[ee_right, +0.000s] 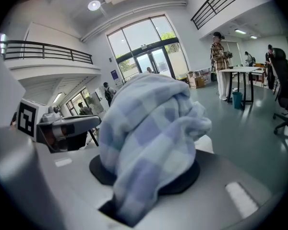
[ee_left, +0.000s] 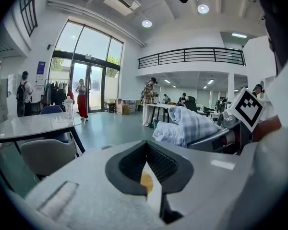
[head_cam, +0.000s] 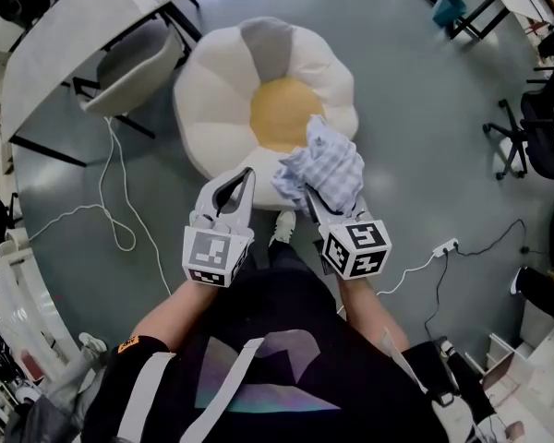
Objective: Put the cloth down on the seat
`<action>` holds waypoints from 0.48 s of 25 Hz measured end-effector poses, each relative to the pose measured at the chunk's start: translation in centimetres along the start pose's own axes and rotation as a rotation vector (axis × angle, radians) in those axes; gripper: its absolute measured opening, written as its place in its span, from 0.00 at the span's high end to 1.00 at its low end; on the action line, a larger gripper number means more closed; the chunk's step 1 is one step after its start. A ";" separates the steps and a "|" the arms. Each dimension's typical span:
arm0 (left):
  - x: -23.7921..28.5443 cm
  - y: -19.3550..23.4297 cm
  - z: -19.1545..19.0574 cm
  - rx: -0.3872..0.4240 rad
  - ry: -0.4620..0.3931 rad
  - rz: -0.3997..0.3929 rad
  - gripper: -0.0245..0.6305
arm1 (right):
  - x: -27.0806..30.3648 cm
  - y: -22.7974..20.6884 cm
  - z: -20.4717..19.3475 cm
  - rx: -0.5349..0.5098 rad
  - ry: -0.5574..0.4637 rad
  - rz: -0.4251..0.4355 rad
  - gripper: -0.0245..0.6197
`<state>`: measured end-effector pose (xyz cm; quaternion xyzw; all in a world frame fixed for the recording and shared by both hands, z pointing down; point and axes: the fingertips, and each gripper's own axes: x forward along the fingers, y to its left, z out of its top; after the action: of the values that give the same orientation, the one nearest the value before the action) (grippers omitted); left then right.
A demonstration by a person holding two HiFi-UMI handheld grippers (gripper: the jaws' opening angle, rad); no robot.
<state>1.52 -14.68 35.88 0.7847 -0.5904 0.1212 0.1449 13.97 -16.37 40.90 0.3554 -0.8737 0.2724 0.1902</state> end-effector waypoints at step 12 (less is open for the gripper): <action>2.9 4.7 -2.7 -0.022 0.027 0.025 0.96 | 6.5 -0.8 -0.7 0.010 0.077 -0.022 0.71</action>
<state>-2.30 -17.53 39.87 0.7739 -0.5995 0.1271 0.1600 10.26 -19.73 45.15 0.3551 -0.8605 0.2881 0.2247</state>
